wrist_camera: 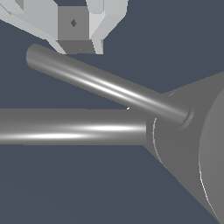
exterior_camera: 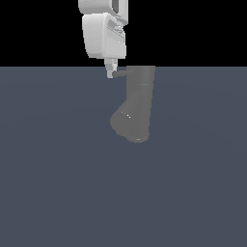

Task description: Turn on the faucet by rotating a designated handle.

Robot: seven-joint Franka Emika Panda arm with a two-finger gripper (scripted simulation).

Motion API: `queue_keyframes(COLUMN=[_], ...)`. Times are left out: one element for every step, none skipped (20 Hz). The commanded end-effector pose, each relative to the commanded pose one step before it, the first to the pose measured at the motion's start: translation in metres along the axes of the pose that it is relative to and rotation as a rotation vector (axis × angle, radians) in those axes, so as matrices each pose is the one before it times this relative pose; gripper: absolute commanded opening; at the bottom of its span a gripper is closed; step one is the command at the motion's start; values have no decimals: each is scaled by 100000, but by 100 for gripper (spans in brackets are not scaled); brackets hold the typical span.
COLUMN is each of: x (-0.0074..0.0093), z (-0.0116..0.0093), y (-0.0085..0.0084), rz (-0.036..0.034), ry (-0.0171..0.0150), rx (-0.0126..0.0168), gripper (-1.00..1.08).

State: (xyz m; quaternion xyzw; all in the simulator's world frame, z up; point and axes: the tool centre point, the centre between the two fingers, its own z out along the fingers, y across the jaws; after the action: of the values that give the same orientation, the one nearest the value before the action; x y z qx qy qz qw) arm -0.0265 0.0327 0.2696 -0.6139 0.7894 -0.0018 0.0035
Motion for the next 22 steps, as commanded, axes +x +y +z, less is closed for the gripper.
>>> queue_keyframes(x=[1527,250,260,261,0,-1142,654,644,660,663,666,663,671,673,675,670,677,678,678,672,677,676], z=[-48,18,-17,-18,0,59,-1,-5,-1,-1,-1,-4,-2,-2,-2,-4,-2,-2,-3,-5,-3,-3], y=[713,241,258,258,0,-223,-20,-14,-20,-21,-21,-19,-22,-22,-22,-21,-24,-24,-25,-24,-28,-30], rz=[1410,-14,0,0,0,-1530,92,65,92,92,92,80,93,93,93,80,93,93,93,81,93,93], ry=[319,4,0,0,0,-58,1,1,2,2,2,2,3,3,4,4,4,5,5,5,7,8], rx=[-563,-68,0,0,0,429,-32,-23,-32,-32,-31,-27,-31,-31,-30,-26,-30,-30,-29,-25,-29,-28], gripper=[-100,-100,-100,-100,-100,-100,-100,-100,-100,-100,-100,-100,-100,-100,-100,-100,-100,-100,-100,-100,-100,-100])
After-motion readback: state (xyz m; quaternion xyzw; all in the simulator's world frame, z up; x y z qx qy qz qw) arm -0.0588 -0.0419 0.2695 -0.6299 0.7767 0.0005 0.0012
